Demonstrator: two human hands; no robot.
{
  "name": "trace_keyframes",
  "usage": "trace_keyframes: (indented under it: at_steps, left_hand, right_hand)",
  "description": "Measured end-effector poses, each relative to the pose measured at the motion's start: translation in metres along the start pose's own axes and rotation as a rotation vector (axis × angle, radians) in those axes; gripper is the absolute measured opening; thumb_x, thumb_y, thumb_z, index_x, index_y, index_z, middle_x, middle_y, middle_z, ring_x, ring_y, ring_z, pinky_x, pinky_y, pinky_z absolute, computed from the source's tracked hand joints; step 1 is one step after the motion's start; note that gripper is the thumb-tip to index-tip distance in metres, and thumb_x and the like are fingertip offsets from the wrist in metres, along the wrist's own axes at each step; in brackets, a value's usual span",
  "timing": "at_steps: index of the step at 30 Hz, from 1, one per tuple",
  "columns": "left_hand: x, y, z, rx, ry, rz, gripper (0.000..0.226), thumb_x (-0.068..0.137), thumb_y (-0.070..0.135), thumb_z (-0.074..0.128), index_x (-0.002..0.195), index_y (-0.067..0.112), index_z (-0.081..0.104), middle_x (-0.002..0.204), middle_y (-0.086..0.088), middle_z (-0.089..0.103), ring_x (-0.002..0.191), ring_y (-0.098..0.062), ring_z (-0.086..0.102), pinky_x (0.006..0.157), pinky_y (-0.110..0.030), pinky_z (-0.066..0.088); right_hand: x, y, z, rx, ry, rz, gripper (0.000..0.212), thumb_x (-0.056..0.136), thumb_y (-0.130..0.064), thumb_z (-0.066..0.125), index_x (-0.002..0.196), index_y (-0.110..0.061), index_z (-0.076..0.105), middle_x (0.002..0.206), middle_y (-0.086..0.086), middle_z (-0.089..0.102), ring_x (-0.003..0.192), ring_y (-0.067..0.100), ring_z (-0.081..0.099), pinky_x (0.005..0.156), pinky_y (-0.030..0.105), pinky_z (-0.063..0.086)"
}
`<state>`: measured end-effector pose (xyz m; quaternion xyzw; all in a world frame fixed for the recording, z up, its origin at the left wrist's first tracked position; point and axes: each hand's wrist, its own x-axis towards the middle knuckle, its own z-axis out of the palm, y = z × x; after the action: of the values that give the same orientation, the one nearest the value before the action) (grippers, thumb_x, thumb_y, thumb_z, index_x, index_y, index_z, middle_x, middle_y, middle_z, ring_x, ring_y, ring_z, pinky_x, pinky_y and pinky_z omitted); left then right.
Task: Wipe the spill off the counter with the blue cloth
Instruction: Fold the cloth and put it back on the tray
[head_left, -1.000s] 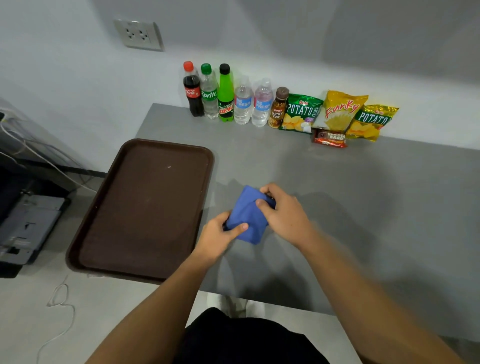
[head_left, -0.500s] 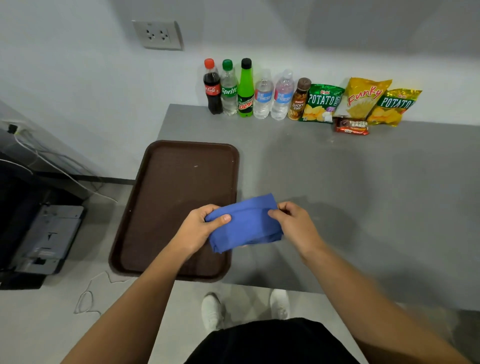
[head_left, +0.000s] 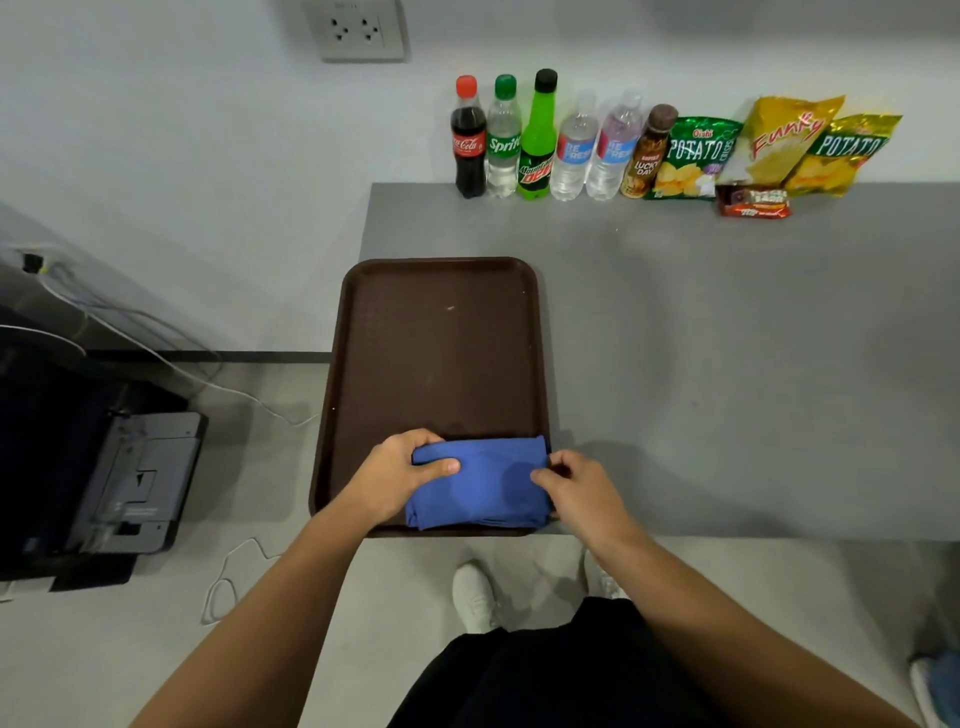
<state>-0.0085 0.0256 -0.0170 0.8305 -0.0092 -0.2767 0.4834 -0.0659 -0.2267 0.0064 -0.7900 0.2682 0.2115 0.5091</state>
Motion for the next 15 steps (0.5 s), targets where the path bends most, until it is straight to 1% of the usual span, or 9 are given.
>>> trace_keyframes:
  at_steps: [2, 3, 4, 5, 7, 8, 10, 12, 15]
  left_hand:
    - [-0.0009, -0.0016, -0.0027, 0.050, 0.001, -0.007, 0.017, 0.087, 0.038, 0.082, 0.099, 0.031, 0.072, 0.094, 0.014, 0.076, 0.091, -0.003, 0.071, 0.078, -0.022, 0.053]
    - [-0.0007, -0.0019, -0.0039, 0.074, 0.001, -0.013, 0.019, 0.087, 0.039, 0.082, 0.100, 0.031, 0.071, 0.096, 0.013, 0.076, 0.092, -0.003, 0.071, 0.079, -0.021, 0.054]
    - [-0.0004, -0.0016, -0.0047, 0.101, 0.001, -0.020, 0.020, 0.086, 0.039, 0.082, 0.101, 0.031, 0.070, 0.096, 0.013, 0.075, 0.091, -0.003, 0.070, 0.079, -0.020, 0.054]
    - [0.0000, -0.0014, -0.0051, 0.132, 0.006, -0.027, 0.021, 0.086, 0.039, 0.082, 0.100, 0.031, 0.070, 0.096, 0.013, 0.075, 0.090, -0.002, 0.070, 0.077, -0.019, 0.054]
    - [0.0012, -0.0008, -0.0050, 0.186, 0.017, -0.020, 0.020, 0.086, 0.038, 0.082, 0.099, 0.030, 0.068, 0.093, 0.012, 0.074, 0.087, -0.002, 0.070, 0.074, -0.018, 0.055]
    - [0.0015, 0.0001, -0.0045, 0.214, 0.022, -0.006, 0.019, 0.087, 0.037, 0.081, 0.098, 0.028, 0.068, 0.092, 0.012, 0.074, 0.086, -0.003, 0.069, 0.074, -0.020, 0.056]
    - [0.0021, 0.0021, -0.0033, 0.306, 0.036, 0.039, 0.018, 0.089, 0.036, 0.079, 0.098, 0.025, 0.068, 0.091, 0.009, 0.072, 0.084, -0.007, 0.068, 0.075, -0.027, 0.057]
    - [0.0023, 0.0019, -0.0012, 0.444, 0.065, 0.096, 0.020, 0.090, 0.037, 0.076, 0.100, 0.022, 0.068, 0.093, 0.006, 0.067, 0.085, -0.014, 0.065, 0.077, -0.035, 0.056]
    - [0.0021, 0.0037, 0.0008, 0.582, 0.087, 0.125, 0.027, 0.091, 0.042, 0.074, 0.109, 0.022, 0.068, 0.101, 0.005, 0.057, 0.095, -0.018, 0.061, 0.081, -0.038, 0.055]
  right_hand:
    - [-0.0027, 0.0014, 0.0042, -0.089, 0.022, -0.051, 0.015, 0.094, -0.024, 0.068, 0.081, -0.031, 0.062, 0.078, -0.006, 0.069, 0.069, 0.012, 0.065, 0.063, 0.024, 0.052]
    - [-0.0040, 0.0017, 0.0059, -0.137, 0.033, -0.072, 0.014, 0.094, -0.026, 0.067, 0.082, -0.031, 0.062, 0.078, -0.008, 0.070, 0.068, 0.009, 0.065, 0.058, 0.018, 0.048]
    - [-0.0049, 0.0025, 0.0072, -0.188, 0.047, -0.089, 0.011, 0.094, -0.028, 0.066, 0.084, -0.030, 0.064, 0.078, -0.007, 0.071, 0.068, 0.009, 0.066, 0.056, 0.017, 0.047]
    - [-0.0062, 0.0027, 0.0082, -0.239, 0.061, -0.102, 0.008, 0.094, -0.028, 0.066, 0.087, -0.027, 0.066, 0.079, -0.005, 0.073, 0.070, 0.011, 0.067, 0.059, 0.020, 0.049]
    - [-0.0076, 0.0028, 0.0101, -0.324, 0.088, -0.131, 0.010, 0.096, -0.029, 0.065, 0.093, -0.019, 0.067, 0.079, 0.001, 0.074, 0.073, 0.017, 0.069, 0.068, 0.032, 0.054]
    - [-0.0078, 0.0026, 0.0108, -0.354, 0.097, -0.144, 0.011, 0.096, -0.029, 0.065, 0.095, -0.018, 0.067, 0.078, 0.003, 0.074, 0.073, 0.020, 0.069, 0.071, 0.036, 0.057]
    - [-0.0074, 0.0024, 0.0110, -0.418, 0.109, -0.165, 0.013, 0.098, -0.028, 0.064, 0.101, -0.016, 0.065, 0.080, 0.005, 0.073, 0.078, 0.024, 0.069, 0.077, 0.040, 0.057]
    - [-0.0054, 0.0042, 0.0106, -0.485, 0.115, -0.193, 0.017, 0.100, -0.026, 0.062, 0.112, -0.015, 0.061, 0.086, 0.006, 0.073, 0.085, 0.026, 0.069, 0.078, 0.040, 0.057]
    - [-0.0030, 0.0053, 0.0068, -0.572, 0.126, -0.233, 0.023, 0.102, -0.021, 0.059, 0.124, -0.015, 0.057, 0.098, 0.005, 0.072, 0.088, 0.024, 0.068, 0.075, 0.033, 0.054]
